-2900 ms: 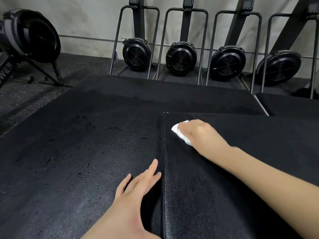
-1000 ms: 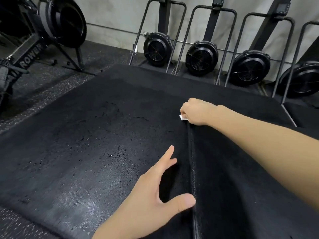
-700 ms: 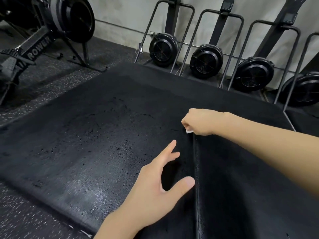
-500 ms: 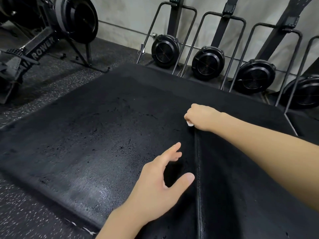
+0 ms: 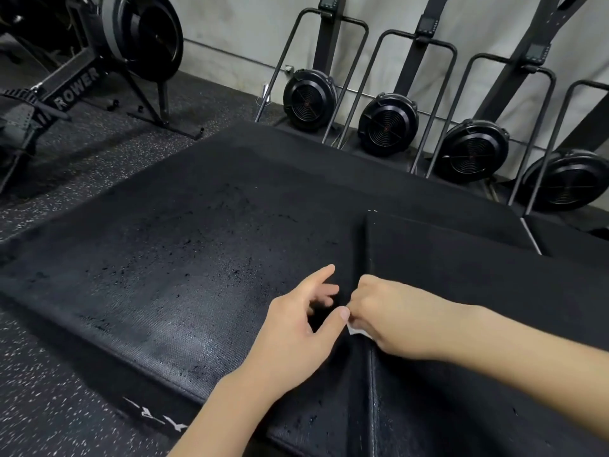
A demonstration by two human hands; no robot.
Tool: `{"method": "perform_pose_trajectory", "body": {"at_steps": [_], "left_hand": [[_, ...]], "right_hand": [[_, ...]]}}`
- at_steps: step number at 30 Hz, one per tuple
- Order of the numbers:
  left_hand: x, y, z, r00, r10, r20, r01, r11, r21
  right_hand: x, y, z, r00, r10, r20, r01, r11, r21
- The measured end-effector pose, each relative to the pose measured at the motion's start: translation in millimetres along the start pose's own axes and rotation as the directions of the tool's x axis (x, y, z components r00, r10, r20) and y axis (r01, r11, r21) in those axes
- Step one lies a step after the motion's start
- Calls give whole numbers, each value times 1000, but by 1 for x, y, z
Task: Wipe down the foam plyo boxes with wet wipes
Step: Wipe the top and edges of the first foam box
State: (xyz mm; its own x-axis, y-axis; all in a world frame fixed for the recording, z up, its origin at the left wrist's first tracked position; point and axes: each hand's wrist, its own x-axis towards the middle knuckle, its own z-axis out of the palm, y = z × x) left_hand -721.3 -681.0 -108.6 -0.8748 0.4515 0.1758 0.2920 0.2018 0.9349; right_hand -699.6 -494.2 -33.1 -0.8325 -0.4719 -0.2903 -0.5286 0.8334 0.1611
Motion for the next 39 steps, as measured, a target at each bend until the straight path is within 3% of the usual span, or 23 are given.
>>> {"method": "perform_pose_trajectory", "body": {"at_steps": [3, 6, 10, 13, 17, 23, 30, 32, 39], "left_hand": [[-1, -2, 7, 998, -33, 60, 31, 999, 29], [0, 5, 18, 995, -47, 87, 41, 997, 70], [8, 22, 34, 988, -129, 88, 124, 991, 59], [13, 31, 44, 994, -107, 33, 102, 988, 118], [29, 35, 58, 992, -84, -90, 98, 982, 160], [101, 25, 82, 975, -147, -169, 180, 962, 204], [191, 37, 88, 958, -255, -133, 284, 909, 306], [209, 39, 86, 951, -281, -132, 306, 920, 246], [222, 37, 79, 965, -242, -104, 263, 901, 344]], "right_hand": [[-6, -1, 0, 992, 110, -66, -92, 969, 231], [-13, 0, -7, 900, 419, -116, -268, 744, 612], [-47, 11, -1, 776, 605, -179, -261, 565, 783], [-86, 38, 21, 665, 714, -219, -386, 579, 718], [-123, 63, 47, 731, 681, 33, -580, 597, 554], [-118, 61, 50, 718, 682, 138, -621, 540, 568], [-114, 74, 47, 732, 648, 208, -636, 541, 550], [-114, 76, 50, 734, 645, 212, -635, 542, 551], [-110, 81, 51, 730, 642, 235, -655, 557, 511]]}}
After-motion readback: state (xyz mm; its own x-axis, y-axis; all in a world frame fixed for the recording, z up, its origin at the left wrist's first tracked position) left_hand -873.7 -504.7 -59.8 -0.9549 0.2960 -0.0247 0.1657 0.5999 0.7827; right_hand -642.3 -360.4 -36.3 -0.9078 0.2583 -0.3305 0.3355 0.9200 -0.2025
